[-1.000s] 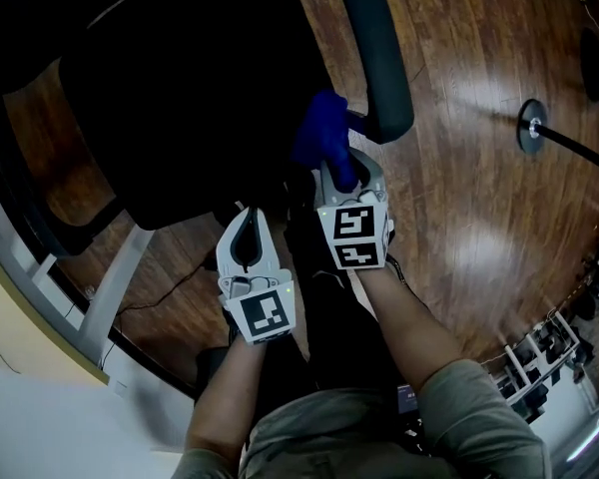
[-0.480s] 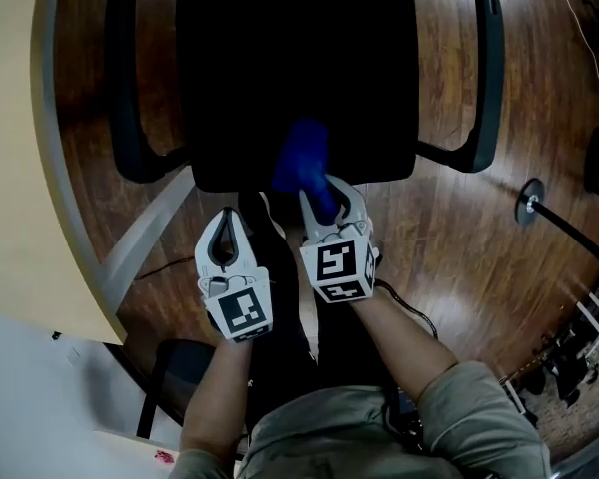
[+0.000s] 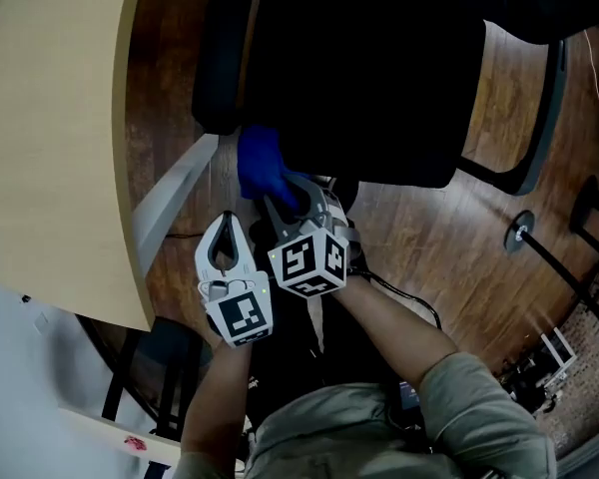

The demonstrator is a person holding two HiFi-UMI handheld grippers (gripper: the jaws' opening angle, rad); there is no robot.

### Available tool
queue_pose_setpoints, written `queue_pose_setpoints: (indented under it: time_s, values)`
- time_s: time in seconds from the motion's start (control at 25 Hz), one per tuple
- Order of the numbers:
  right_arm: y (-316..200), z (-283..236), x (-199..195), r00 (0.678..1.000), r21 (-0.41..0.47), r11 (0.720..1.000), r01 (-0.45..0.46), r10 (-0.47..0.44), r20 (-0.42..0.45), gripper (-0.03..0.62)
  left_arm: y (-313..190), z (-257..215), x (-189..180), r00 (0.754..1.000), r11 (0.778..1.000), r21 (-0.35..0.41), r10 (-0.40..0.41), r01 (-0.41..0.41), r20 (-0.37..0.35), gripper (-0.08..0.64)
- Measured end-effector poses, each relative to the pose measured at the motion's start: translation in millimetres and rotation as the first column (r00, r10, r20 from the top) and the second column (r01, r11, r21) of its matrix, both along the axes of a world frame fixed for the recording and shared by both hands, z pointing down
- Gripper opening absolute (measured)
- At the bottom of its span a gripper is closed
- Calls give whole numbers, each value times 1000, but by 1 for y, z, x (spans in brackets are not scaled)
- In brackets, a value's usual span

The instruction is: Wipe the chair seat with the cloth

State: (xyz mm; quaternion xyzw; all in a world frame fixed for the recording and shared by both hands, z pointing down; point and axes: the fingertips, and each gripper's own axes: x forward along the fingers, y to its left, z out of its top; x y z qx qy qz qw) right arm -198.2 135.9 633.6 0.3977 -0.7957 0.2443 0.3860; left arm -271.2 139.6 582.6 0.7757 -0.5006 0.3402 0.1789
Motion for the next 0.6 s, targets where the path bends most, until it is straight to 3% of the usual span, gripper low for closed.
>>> queue_pose_setpoints:
  time_s: [0.32,0.6]
  values:
    - [1,24,1,999,-33,999,-17,16,-28,120,4,16,-8,1000,999,-33,3,-3,-8,5]
    - [7,12,53,991,-26,992,-124,122,-56,120,-6,10,44,993,993,-25,117,-118,-31,5]
